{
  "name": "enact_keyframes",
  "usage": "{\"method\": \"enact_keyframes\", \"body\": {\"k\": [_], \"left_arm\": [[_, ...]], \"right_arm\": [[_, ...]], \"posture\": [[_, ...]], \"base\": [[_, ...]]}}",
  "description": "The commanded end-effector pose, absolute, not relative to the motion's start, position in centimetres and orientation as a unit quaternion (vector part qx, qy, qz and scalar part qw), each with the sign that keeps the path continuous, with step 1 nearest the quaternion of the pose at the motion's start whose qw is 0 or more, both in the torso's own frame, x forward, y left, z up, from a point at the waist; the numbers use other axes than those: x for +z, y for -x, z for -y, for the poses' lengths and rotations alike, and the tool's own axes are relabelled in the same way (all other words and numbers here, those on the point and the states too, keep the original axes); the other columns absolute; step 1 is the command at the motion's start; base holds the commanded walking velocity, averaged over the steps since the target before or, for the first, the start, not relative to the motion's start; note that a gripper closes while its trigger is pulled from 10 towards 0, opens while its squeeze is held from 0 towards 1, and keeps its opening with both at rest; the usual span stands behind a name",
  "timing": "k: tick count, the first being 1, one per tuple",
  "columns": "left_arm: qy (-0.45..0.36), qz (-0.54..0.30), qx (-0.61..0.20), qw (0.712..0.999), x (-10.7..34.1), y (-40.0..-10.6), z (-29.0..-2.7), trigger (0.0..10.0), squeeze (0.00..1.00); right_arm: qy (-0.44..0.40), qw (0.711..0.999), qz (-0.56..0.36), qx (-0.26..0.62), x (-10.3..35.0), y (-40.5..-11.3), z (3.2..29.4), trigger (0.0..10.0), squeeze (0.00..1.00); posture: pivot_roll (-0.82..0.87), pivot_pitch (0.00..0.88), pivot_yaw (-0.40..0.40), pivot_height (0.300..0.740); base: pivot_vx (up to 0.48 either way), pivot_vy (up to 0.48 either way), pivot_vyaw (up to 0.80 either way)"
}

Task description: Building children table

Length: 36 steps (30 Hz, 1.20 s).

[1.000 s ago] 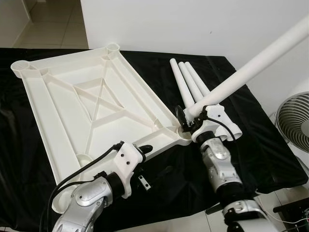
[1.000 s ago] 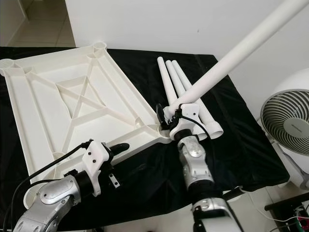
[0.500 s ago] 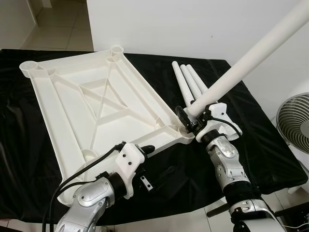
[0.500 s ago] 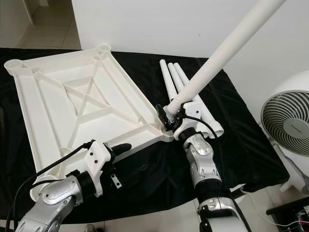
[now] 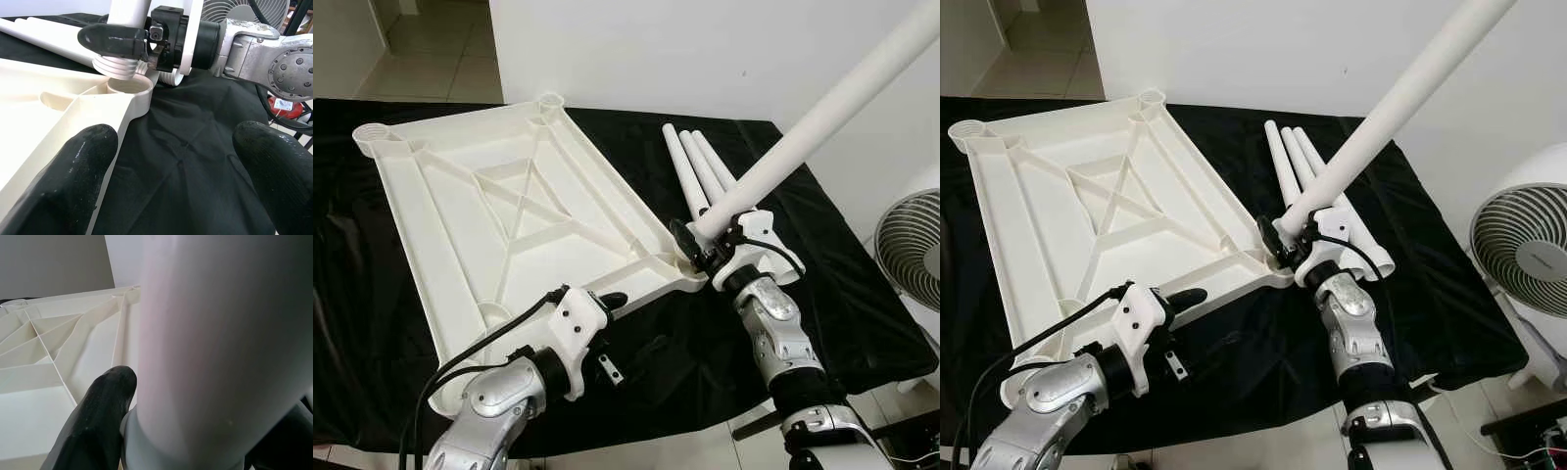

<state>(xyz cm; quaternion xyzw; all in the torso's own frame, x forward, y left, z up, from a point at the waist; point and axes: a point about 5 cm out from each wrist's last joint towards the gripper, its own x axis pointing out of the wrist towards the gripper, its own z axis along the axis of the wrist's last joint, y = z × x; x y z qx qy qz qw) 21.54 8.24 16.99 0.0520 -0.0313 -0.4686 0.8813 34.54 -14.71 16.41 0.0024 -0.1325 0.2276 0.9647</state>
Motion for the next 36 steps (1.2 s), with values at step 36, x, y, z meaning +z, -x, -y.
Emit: {"method": "enact_keyframes", "body": {"k": [36], "left_arm": [[-0.07,0.131,-0.462,0.875,22.4,-26.6,-4.6,10.0,0.0]], "right_arm": [[0.105,0.902,0.077,0.411,17.5,-32.1,14.8,10.0,0.0]], "posture": [[0.07,0.087,-0.067,0.74]], "base": [[0.0,0.0,0.0]]}}
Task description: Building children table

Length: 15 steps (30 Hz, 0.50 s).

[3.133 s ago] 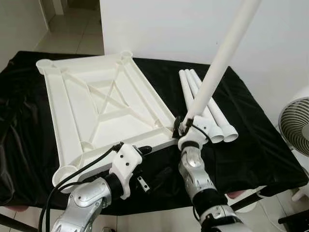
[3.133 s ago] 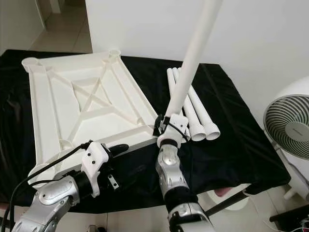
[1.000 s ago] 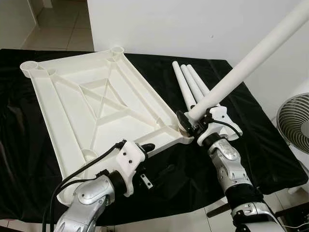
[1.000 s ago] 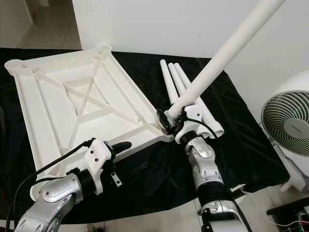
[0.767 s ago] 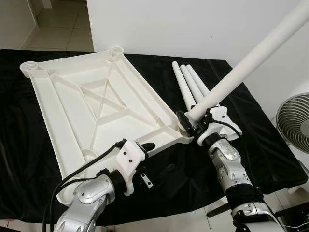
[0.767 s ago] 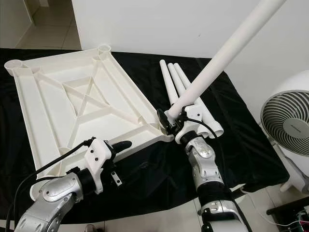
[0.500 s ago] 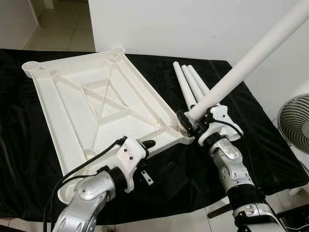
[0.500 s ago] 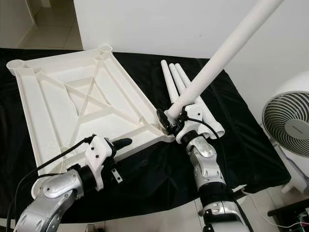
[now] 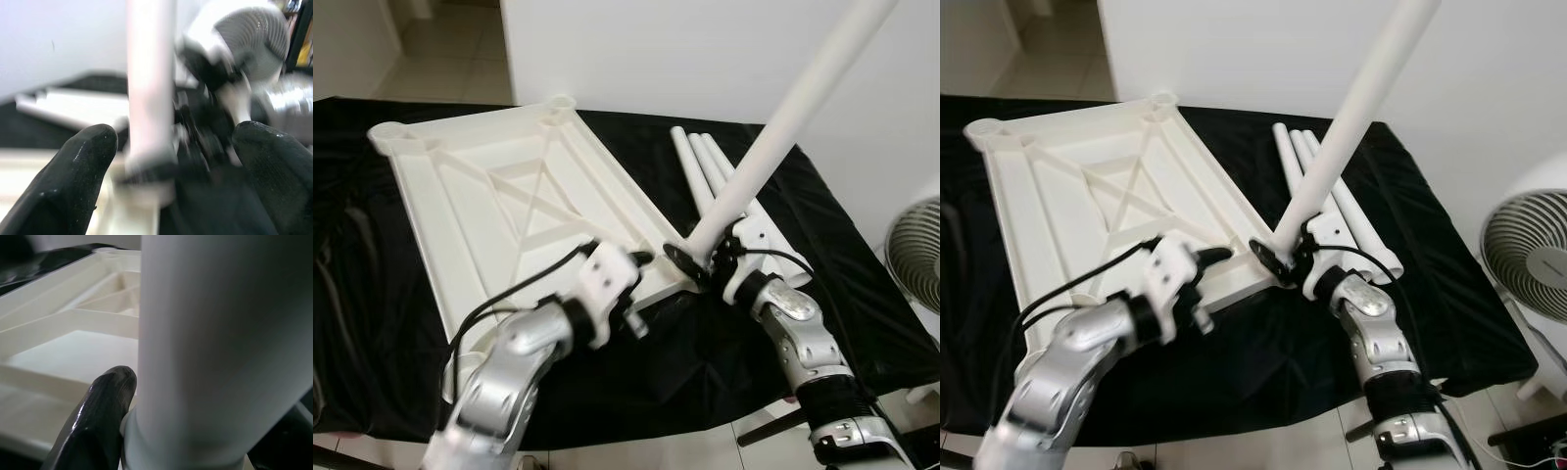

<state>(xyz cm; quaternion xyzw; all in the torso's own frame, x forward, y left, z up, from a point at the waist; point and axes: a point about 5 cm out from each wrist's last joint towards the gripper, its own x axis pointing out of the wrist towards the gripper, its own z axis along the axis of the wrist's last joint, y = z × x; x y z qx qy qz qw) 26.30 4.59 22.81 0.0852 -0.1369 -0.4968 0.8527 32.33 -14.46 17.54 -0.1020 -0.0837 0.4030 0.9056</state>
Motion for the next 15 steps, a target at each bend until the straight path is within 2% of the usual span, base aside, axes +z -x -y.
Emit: {"method": "enact_keyframes", "body": {"k": [1,3,5,15], "left_arm": [[-0.07,0.131,-0.462,0.875,22.4,-26.6,-4.6,10.0,0.0],[-0.055,0.149,-0.474,0.866,24.0,-27.4,-4.0,10.0,0.0],[-0.05,0.152,-0.479,0.863,24.5,-27.7,-3.9,10.0,0.0],[-0.033,0.151,-0.516,0.842,25.7,-28.3,-3.6,10.0,0.0]], "right_arm": [[0.105,0.902,0.077,0.411,17.5,-32.1,14.8,10.0,0.0],[0.116,0.883,0.057,0.451,17.1,-31.0,15.0,10.0,0.0],[0.119,0.875,0.047,0.466,16.9,-30.6,15.1,10.0,0.0],[0.131,0.852,0.01,0.506,15.9,-29.0,15.4,10.0,0.0]], "posture": [[0.07,0.087,-0.067,0.74],[0.07,0.08,-0.063,0.74],[0.06,0.075,-0.061,0.74],[0.05,0.05,-0.042,0.74]], "base": [[0.0,0.0,0.0],[0.0,0.0,0.0],[0.0,0.0,0.0],[0.0,0.0,0.0]]}}
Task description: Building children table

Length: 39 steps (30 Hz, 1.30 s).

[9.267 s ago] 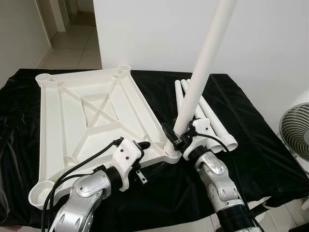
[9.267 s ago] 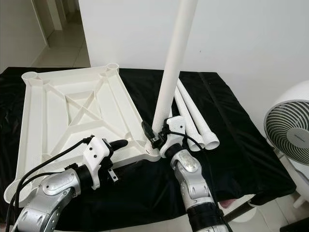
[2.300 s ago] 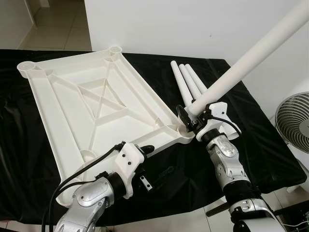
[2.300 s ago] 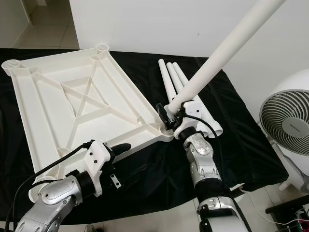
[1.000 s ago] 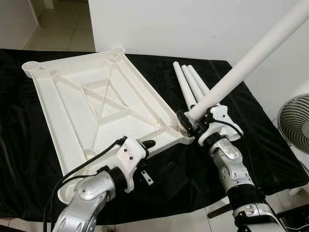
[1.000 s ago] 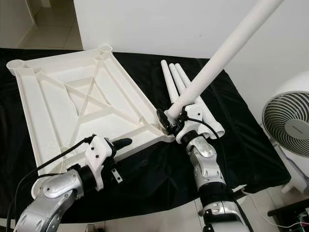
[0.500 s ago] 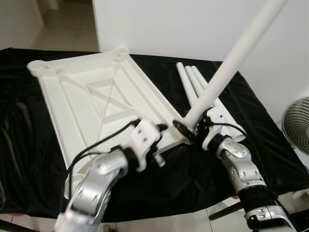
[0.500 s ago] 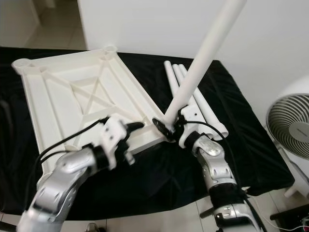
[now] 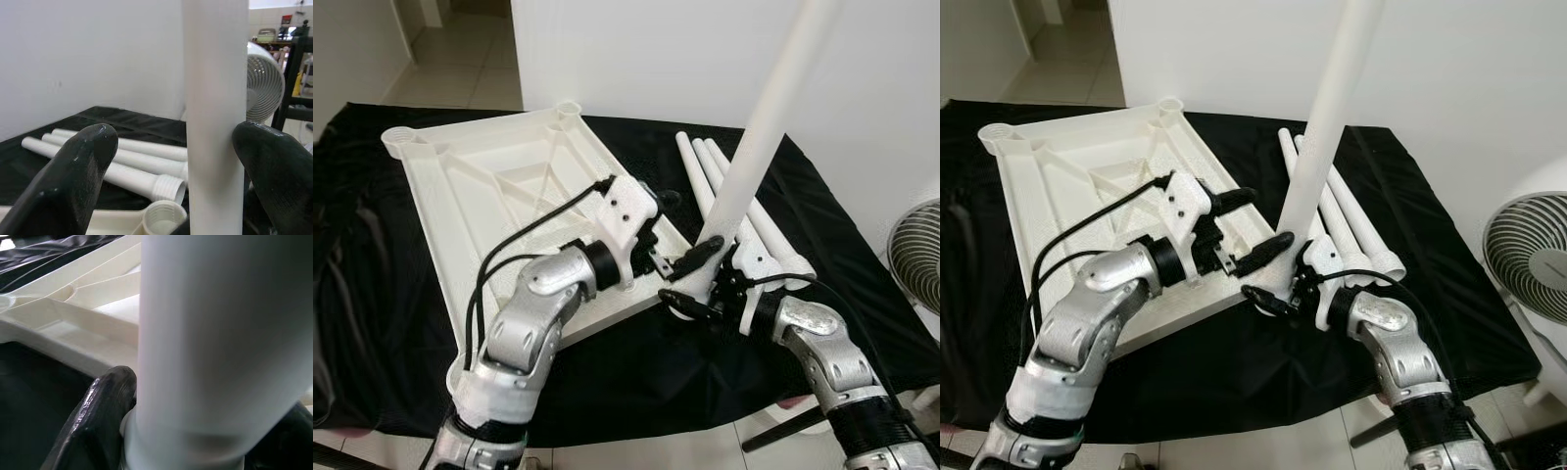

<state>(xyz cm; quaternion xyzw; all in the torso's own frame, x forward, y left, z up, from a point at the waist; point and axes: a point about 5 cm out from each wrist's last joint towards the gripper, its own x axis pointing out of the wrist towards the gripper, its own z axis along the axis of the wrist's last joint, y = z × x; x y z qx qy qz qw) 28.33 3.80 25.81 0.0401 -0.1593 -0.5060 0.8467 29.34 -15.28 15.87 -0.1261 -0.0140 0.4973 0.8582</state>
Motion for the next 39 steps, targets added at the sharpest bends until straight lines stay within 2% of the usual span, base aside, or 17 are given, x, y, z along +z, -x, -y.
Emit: {"method": "enact_keyframes", "body": {"k": [1,9,12,15,29,35,36,37,38,39], "left_arm": [[-0.023,0.147,-0.529,0.836,26.1,-28.4,-3.6,10.0,0.0],[-0.008,0.133,-0.554,0.822,26.5,-28.5,-3.5,10.0,0.0],[-0.006,0.106,-0.602,0.792,26.1,-28.0,-3.0,10.0,0.0],[0.0,0.088,-0.619,0.78,25.6,-27.6,-2.5,10.0,0.0],[0.022,0.047,-0.626,0.778,27.0,-28.3,-2.2,10.0,0.0],[0.019,0.044,-0.644,0.763,27.1,-28.0,-2.2,10.0,0.0],[0.018,0.045,-0.646,0.762,27.1,-27.9,-2.2,4.5,0.0],[0.018,0.045,-0.646,0.762,27.1,-27.9,-2.2,4.5,0.0],[0.024,0.043,-0.653,0.756,27.2,-27.7,-2.3,0.0,0.0],[0.024,0.043,-0.653,0.756,27.2,-27.7,-2.3,0.0,0.0]], "right_arm": [[0.137,0.849,0.005,0.51,15.8,-28.9,15.5,10.0,0.0],[0.144,0.845,0.0,0.514,15.8,-28.9,15.6,10.0,0.0],[0.158,0.846,0.005,0.508,16.1,-29.0,15.5,10.0,0.0],[0.162,0.847,0.004,0.507,16.1,-28.8,15.5,10.0,0.0],[0.171,0.831,-0.014,0.529,15.1,-28.3,14.7,10.0,0.0],[0.174,0.83,-0.017,0.53,15.1,-28.4,14.7,10.0,0.0],[0.174,0.83,-0.016,0.53,15.1,-28.4,14.7,10.0,0.0],[0.174,0.83,-0.016,0.53,15.1,-28.4,14.7,10.0,0.0],[0.175,0.83,-0.016,0.53,15.1,-28.4,14.7,10.0,0.0],[0.175,0.83,-0.016,0.53,15.1,-28.4,14.7,10.0,0.0]], "posture": [[0.04,0.043,-0.037,0.74],[0.04,0.031,-0.025,0.74],[0.02,0.025,0.0,0.74],[0.01,0.022,0.004,0.74],[0.01,0.01,0.008,0.74],[0.01,0.002,0.006,0.74],[0.01,0.002,0.006,0.74],[0.01,0.002,0.006,0.74],[0.01,0.002,0.006,0.74],[0.01,0.002,0.006,0.74]], "base": [[0.0,0.0,0.0],[0.0,0.0,0.0],[0.0,0.0,0.0],[0.0,0.0,0.0],[0.0,0.0,0.0],[0.0,0.0,0.0],[0.0,0.0,0.0],[0.0,0.0,0.0],[0.0,0.0,0.0],[0.0,0.0,0.0]]}}
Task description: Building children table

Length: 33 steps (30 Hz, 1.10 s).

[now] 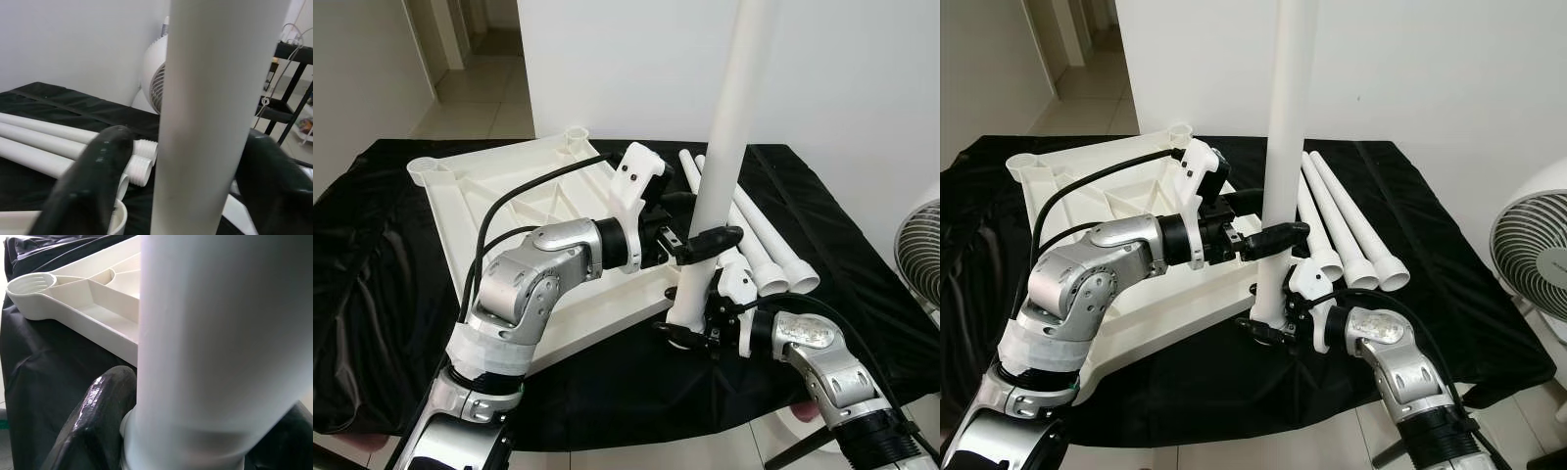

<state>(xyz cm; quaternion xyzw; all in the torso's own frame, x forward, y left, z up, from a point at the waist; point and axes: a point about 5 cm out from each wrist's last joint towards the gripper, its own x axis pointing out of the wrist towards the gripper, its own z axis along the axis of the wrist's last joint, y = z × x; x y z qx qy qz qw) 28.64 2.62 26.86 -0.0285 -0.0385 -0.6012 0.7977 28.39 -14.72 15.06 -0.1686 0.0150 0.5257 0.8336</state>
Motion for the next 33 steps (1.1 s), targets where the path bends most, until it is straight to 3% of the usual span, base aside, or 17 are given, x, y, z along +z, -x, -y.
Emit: {"method": "enact_keyframes", "body": {"k": [1,18,19,23,26,33], "left_arm": [[0.028,0.042,-0.66,0.75,27.2,-27.6,-2.3,0.0,0.0],[0.035,0.034,-0.677,0.734,27.4,-27.1,-2.5,0.0,0.0],[0.026,0.029,-0.668,0.743,27.3,-27.3,-2.4,10.0,0.0],[0.019,0.025,-0.66,0.75,27.2,-27.4,-2.3,10.0,0.0],[-0.001,0.016,-0.625,0.78,27.4,-28.3,-2.4,10.0,0.0],[-0.008,0.013,-0.594,0.804,27.9,-29.2,-2.8,10.0,0.0]], "right_arm": [[0.176,0.83,-0.016,0.529,15.2,-28.4,14.7,10.0,0.0],[0.179,0.834,-0.017,0.521,15.1,-28.7,14.7,10.0,0.0],[0.17,0.847,-0.009,0.503,15.4,-29.2,14.8,10.0,1.0],[0.162,0.857,-0.003,0.489,15.6,-29.6,15.0,10.0,1.0],[0.144,0.879,0.013,0.455,16.2,-30.4,15.1,10.0,1.0],[0.125,0.896,0.034,0.424,16.9,-31.2,14.8,10.0,1.0]], "posture": [[0.01,0.0,0.006,0.74],[0.01,0.0,0.011,0.74],[0.01,0.0,0.012,0.74],[0.01,0.0,0.012,0.74],[0.02,0.0,0.008,0.74],[0.02,0.0,0.007,0.74]], "base": [[0.0,0.0,0.0],[0.0,0.0,0.0],[0.0,0.0,0.0],[0.0,0.0,0.0],[0.0,0.0,0.0],[0.0,0.0,0.0]]}}
